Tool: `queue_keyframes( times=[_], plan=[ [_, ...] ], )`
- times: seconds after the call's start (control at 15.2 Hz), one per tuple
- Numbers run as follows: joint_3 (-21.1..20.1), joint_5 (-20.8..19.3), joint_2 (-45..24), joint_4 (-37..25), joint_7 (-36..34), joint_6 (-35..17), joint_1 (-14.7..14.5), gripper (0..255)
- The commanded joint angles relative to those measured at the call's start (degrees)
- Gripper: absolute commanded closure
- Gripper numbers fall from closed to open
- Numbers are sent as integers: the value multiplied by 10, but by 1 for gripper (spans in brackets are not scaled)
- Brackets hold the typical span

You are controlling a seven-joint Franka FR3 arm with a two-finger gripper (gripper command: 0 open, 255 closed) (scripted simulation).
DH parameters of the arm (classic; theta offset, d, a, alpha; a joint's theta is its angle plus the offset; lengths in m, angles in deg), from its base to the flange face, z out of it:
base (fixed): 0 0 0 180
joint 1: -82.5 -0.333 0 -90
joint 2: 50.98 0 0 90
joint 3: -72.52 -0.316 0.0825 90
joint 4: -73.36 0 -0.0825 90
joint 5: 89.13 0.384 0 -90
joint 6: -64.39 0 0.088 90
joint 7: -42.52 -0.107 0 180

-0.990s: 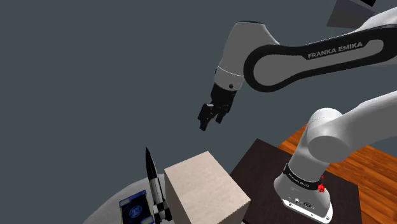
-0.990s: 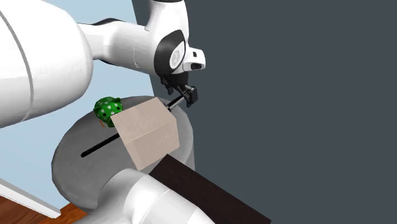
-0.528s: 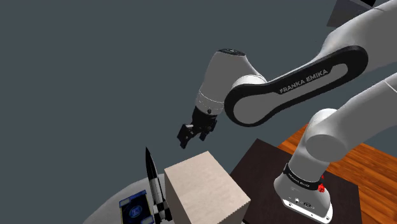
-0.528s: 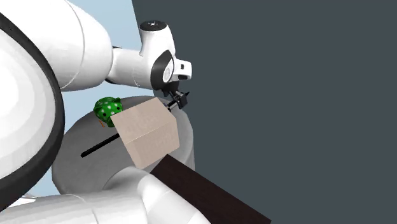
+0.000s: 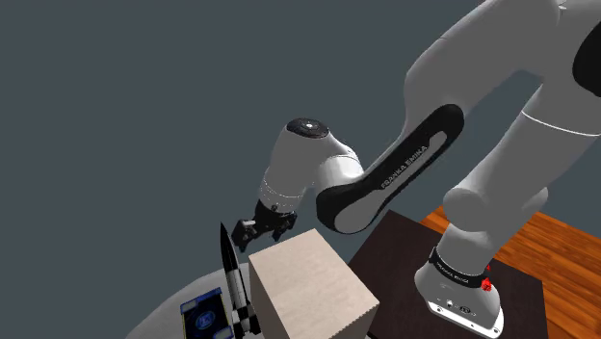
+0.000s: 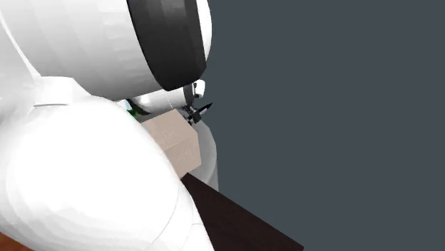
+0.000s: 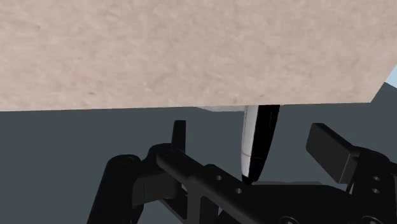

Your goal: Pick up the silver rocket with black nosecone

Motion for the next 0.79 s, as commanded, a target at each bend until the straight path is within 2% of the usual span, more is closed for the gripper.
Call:
queue_keyframes(
  times=[0.0, 0.07, 0.13, 0.26, 0.33, 0.73],
  plan=[
    [139, -281, -102, -36, -225, -6, -119, 0],
    [35, -462, -196, -73, -362, 44, -14, 0],
    [163, -450, -189, -88, -369, 26, -144, 0],
    [221, -533, -245, -136, -447, 45, -209, 0],
    [236, -556, -264, -152, -469, 52, -227, 0],
    [281, -630, -306, -165, -528, 42, -265, 0]
  ],
)
